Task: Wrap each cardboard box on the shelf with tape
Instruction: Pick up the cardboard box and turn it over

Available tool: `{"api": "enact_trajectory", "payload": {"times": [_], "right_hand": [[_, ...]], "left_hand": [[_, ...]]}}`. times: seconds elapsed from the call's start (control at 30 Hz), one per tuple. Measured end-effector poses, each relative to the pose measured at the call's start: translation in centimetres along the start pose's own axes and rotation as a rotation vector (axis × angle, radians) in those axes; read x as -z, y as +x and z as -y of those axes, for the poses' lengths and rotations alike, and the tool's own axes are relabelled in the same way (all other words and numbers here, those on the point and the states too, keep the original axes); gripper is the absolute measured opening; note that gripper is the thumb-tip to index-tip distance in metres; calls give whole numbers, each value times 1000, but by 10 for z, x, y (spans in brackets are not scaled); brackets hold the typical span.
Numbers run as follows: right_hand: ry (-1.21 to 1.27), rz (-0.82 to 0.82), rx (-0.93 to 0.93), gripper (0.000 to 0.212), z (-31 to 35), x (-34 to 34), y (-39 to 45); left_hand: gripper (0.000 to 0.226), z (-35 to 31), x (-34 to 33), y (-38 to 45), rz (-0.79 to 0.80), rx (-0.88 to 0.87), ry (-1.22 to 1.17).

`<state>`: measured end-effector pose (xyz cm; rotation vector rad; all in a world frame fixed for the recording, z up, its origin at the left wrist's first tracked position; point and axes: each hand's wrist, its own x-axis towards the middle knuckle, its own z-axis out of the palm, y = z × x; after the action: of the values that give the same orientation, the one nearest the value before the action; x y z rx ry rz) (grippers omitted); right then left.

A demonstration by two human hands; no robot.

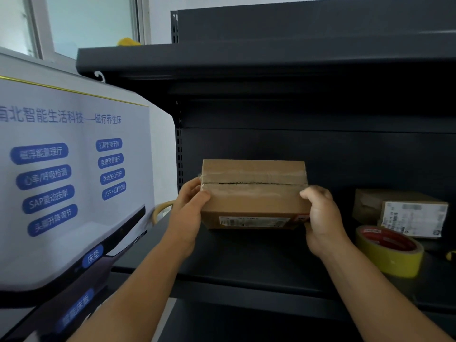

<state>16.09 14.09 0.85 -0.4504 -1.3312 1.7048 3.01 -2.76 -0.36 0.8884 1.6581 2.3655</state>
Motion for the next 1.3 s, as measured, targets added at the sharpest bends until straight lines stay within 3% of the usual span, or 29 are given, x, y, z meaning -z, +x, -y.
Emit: {"api": "enact_trajectory", "payload": {"times": [0.27,0.4,0.53,0.63,0.73,0.87,1.0,1.13,1.3], "right_hand": [[-131,6,47,30,-4,7,0],[-1,56,8,24,-1,9,-9],[78,92,-93,35,1,9,-14],[31,91,-97,36,-2,8,-11],[19,39,-48,14,-3,6,-11],[19,55,-39,36,-2,7,-14],[81,102,10,44,2,12,-15],[110,118,52,46,5,14,-14],[91,112,63,47,9,15,-16]], "left_hand": [[48,2,11,-2,31,-23,15],[22,-1,10,-2,-86,83,-223],[23,-1,7,-5,-120,193,-212],[29,-4,5,-8,-106,161,-188],[39,-7,3,-9,-56,94,-164],[52,-9,0,-13,-21,50,-90],[54,-12,0,-14,52,-19,-71],[44,-17,-3,-17,96,-89,-75],[34,-18,-9,-17,24,-84,-51]]}}
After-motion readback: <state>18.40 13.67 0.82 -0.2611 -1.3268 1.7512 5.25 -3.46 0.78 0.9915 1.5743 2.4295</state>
